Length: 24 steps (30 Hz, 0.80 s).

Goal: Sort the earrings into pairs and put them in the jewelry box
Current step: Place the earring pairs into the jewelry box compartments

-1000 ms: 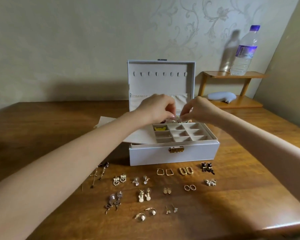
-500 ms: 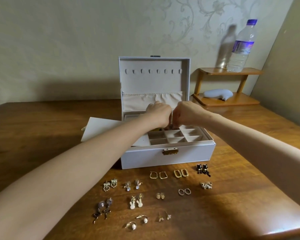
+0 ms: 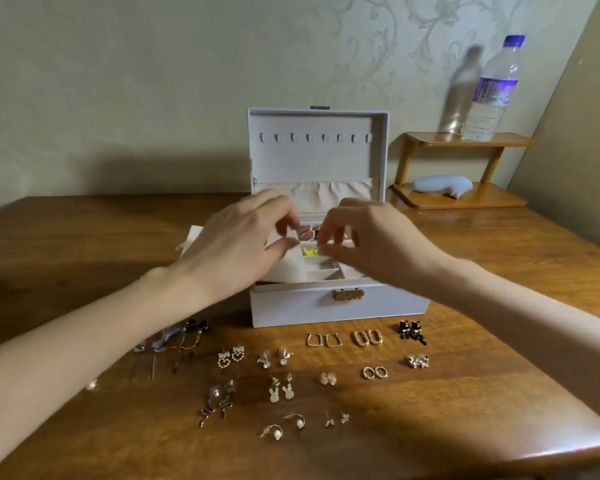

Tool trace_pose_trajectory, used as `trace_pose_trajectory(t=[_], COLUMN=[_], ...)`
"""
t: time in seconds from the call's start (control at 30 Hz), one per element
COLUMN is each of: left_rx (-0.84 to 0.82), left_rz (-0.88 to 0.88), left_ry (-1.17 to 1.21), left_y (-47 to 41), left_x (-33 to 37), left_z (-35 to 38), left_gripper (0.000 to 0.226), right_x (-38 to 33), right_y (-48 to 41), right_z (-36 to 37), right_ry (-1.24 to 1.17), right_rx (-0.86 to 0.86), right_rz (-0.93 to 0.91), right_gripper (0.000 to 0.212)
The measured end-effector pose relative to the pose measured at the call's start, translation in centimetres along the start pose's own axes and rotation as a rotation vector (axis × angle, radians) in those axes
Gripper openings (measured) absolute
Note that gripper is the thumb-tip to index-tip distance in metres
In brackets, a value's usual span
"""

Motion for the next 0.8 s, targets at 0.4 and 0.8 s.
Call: trace_pose_trajectory(t=[0.4,0.8], left_rx=[-0.394,-0.387], left_rz=[-0.189,-0.262], left_ry=[-0.166,-0.107], left_y=[10.6,11.6], left_x=[-3.9,-4.8], left_z=[1.5,2.8], left_gripper=[0.014,0.007], right_x=[-8.5,-8.7], right_y=[2.9,2.8], right_z=[9.1,10.9], right_ry=[-0.071,-0.003], right_rx=[-0.219,-0.250], right_rz=[-0.163,-0.146], right_gripper=[0.018,0.016])
Point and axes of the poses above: each hand's wrist, its own y-axis away from the middle knuckle, its own z-axis out of the palm, x = y × z, the point moved 7 cm from there along -y, towards the middle knuckle, and after that the axes turned 7 degrees about x, right-handed, at the moved point
